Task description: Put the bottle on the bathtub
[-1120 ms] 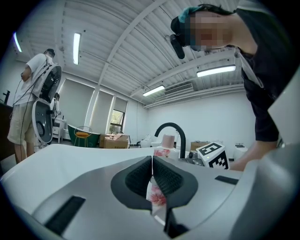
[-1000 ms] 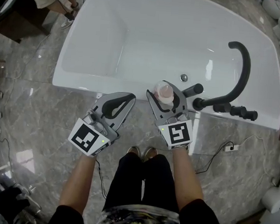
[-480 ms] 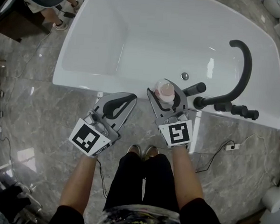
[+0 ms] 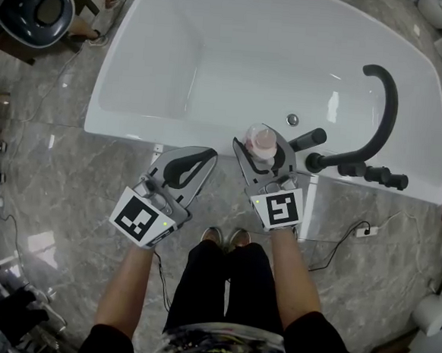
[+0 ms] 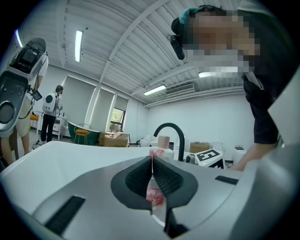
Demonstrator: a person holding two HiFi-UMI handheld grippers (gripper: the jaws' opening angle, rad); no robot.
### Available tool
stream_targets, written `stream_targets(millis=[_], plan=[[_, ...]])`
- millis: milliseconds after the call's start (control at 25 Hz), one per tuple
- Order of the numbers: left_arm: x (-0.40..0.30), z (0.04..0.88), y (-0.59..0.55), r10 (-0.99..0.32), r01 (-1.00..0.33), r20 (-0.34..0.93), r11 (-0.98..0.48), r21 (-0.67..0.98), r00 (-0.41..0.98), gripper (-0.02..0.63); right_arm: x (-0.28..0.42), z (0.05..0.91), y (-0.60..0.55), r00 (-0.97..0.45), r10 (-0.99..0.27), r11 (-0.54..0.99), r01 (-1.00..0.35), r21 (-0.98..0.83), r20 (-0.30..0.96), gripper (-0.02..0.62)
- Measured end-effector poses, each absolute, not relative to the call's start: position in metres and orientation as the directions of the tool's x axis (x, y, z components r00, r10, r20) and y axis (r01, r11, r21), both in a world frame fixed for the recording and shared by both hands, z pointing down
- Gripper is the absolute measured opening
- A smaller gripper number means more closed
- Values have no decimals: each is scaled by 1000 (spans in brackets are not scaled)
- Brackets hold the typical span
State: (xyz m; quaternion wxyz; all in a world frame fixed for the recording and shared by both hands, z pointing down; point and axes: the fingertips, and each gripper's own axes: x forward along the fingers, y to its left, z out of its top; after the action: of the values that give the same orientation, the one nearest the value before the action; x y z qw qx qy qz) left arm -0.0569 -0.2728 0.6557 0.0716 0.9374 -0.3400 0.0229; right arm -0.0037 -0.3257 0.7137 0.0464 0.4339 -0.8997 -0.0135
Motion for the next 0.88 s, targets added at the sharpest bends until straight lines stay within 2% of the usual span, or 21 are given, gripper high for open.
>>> stream_targets(millis=[520, 680, 880], plan=[[-52, 644, -271, -632, -639, 95, -758, 130, 769, 23, -4, 702, -320, -627, -772, 635, -768, 81, 106, 242], [-53, 632, -269, -632, -639, 95, -758, 132, 769, 23, -7, 692, -318, -631, -767, 641, -761, 98, 118, 287], [-53, 611, -266, -634, -639, 82, -759, 126, 769, 23, -7, 666, -315, -632, -768, 641, -759, 115, 106, 298]])
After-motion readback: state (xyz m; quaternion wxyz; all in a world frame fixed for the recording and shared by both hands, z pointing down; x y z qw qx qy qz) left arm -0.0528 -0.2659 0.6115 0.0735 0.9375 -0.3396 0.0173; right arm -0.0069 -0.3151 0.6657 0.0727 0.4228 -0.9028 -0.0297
